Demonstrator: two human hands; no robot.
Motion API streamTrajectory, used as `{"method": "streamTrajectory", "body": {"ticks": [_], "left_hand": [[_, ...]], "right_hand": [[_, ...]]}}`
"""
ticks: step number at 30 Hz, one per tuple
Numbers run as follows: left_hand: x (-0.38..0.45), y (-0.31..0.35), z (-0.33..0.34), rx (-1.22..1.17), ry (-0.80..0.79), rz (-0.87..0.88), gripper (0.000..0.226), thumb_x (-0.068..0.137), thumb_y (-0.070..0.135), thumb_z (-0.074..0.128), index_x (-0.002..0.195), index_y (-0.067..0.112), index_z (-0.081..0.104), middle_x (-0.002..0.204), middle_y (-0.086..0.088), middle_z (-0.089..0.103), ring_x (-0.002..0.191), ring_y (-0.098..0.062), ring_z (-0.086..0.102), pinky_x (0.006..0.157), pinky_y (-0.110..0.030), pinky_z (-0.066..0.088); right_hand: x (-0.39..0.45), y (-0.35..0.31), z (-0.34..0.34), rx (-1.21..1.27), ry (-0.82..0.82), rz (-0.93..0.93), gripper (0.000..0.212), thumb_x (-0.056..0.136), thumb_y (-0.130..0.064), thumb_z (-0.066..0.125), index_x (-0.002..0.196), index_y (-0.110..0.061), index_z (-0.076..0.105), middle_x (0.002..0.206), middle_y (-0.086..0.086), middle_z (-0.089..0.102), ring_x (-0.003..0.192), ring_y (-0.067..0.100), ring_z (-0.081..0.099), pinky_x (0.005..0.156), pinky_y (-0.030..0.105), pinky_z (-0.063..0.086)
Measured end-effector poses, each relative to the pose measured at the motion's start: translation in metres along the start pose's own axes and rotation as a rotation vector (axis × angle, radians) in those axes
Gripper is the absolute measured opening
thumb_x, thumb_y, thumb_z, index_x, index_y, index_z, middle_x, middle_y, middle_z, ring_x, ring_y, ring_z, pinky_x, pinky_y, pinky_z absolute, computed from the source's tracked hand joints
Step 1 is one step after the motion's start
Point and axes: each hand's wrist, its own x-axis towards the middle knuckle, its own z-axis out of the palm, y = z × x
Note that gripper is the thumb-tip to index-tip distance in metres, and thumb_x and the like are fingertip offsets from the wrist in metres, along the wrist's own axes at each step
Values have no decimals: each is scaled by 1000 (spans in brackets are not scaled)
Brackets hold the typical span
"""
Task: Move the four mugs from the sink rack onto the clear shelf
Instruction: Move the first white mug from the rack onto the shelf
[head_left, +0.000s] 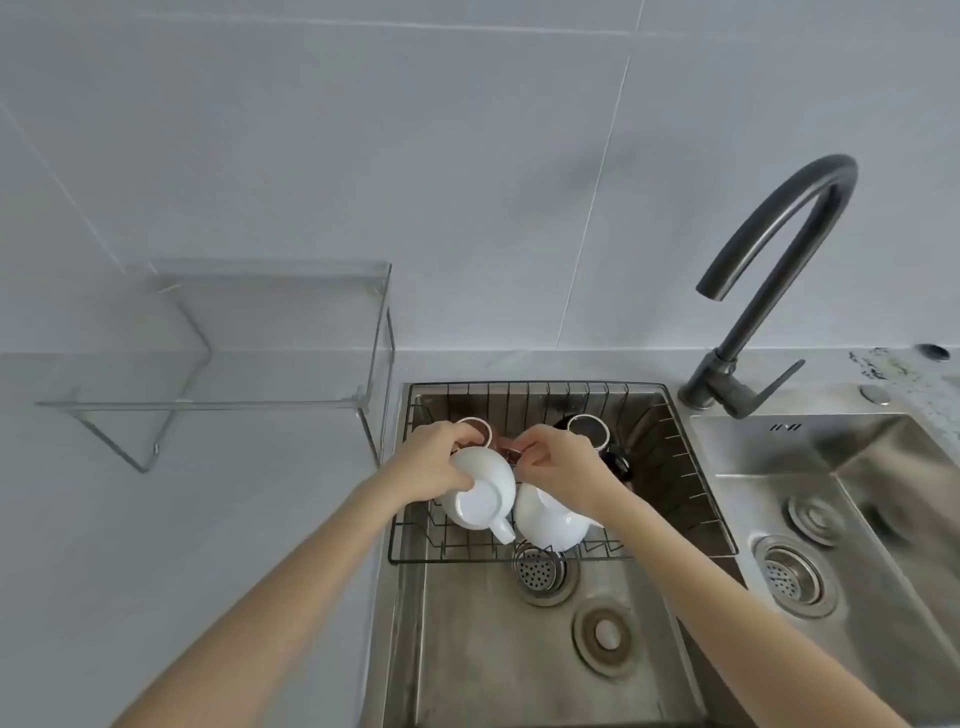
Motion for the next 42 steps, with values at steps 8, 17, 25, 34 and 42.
{"method": "streamTrajectory", "body": {"ticks": [8,17,25,34,42], "left_hand": [[14,-29,17,186,-48,89,70,68,14,72,130,19,39,139,-5,36,125,-23,37,100,-39,38],[19,-56,40,300,-43,238,83,65,13,75,133,16,28,142,-8,30,130,-23,31,96,-35,40],[25,-69,51,221,-39,219,99,62,10,78,139,20,15,151,-5,17,138,-20,20,106,-32,27],[21,-67,43,32,44,105,103,53,22,84,138,17,25,147,-6,33,133,-21,32,107,-34,29],[-1,-13,2,-193,381,132,97,46,46,83,129,21,41,123,6,57,109,-8,50,92,-20,38]], "right_hand": [[9,37,43,37,-54,277,15,74,-9,61,84,1,67,74,8,60,69,22,54,70,33,49],[14,53,73,-110,-137,244,17,80,-12,55,77,3,62,66,15,58,71,30,52,55,29,39],[16,54,84,-127,-87,227,21,84,-21,54,86,-2,65,82,17,69,79,32,61,63,30,41],[11,55,80,73,19,208,7,78,-11,62,80,-7,58,79,13,66,75,32,60,65,34,49],[-5,15,4,169,224,-70,10,83,-23,63,93,-23,63,88,-12,68,91,11,63,80,26,46]]}}
